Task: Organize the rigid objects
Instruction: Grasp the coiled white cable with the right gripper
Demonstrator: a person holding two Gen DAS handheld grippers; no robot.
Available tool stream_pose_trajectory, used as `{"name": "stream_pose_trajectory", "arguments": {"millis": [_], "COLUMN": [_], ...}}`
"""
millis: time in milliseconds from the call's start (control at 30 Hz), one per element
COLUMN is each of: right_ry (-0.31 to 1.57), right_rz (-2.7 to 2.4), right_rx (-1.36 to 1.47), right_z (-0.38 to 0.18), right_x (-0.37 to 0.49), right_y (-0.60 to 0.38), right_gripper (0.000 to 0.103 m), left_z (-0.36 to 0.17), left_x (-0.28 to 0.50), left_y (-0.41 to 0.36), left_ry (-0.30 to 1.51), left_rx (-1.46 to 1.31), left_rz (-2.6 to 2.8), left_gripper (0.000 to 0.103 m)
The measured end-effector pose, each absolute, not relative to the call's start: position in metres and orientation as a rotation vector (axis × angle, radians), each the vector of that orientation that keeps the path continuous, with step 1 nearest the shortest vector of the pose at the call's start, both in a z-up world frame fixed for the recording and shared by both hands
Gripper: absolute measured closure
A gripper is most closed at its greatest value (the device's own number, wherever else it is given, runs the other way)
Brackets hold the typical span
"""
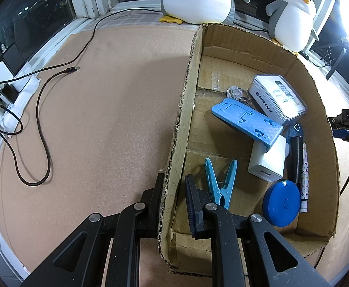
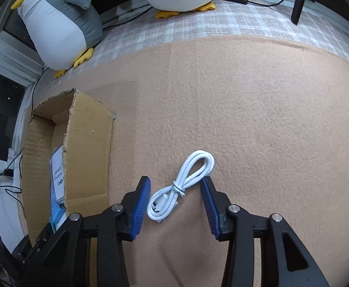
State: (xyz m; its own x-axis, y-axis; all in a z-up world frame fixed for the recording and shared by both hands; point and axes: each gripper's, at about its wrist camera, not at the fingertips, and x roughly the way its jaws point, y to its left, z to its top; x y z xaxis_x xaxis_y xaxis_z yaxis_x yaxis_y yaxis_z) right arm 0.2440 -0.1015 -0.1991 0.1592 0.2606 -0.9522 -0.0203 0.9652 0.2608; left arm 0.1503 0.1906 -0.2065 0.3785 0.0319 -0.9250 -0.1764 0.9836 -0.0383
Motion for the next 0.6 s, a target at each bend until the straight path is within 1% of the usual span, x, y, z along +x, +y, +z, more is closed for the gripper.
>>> {"name": "stream_pose_trajectory", "arguments": {"millis": [100,167,200,300,600], "right_ry": [1.397,1.397,1.401,1.389,1.355], "right_rz": [0.215,0.224,0.227,0.242,0.248], "right_rx": [0.157,0.136,0.121,0.104,0.173], "right_z": [-0.199,-0.199,-0.200,-0.200,-0.195], "right_x": [0.246,0.246,0.245,0.244,0.237], "right_y": [-0.097,-0.094,-0.092,-0.090,-0.102], "right_gripper": [0.072,0.080,0.087,0.088,0.090], "left_z": [-0.207,-0.207,-0.207,-0.207,-0.207], "left_x": [0.150,0.150,0.150,0.151,0.151], "left_y": [0.191,0.191,0.191,0.190,0.190], "left_ry": [1.176,1.176,1.176,1.175,1.176], "left_rx": [-0.140,-0.139,-0.139,-0.141,-0.140], "left_rz": [0.134,0.134,0.134,0.133,0.133], "left_gripper": [0.086,0.086,0.086,0.086,0.086]}}
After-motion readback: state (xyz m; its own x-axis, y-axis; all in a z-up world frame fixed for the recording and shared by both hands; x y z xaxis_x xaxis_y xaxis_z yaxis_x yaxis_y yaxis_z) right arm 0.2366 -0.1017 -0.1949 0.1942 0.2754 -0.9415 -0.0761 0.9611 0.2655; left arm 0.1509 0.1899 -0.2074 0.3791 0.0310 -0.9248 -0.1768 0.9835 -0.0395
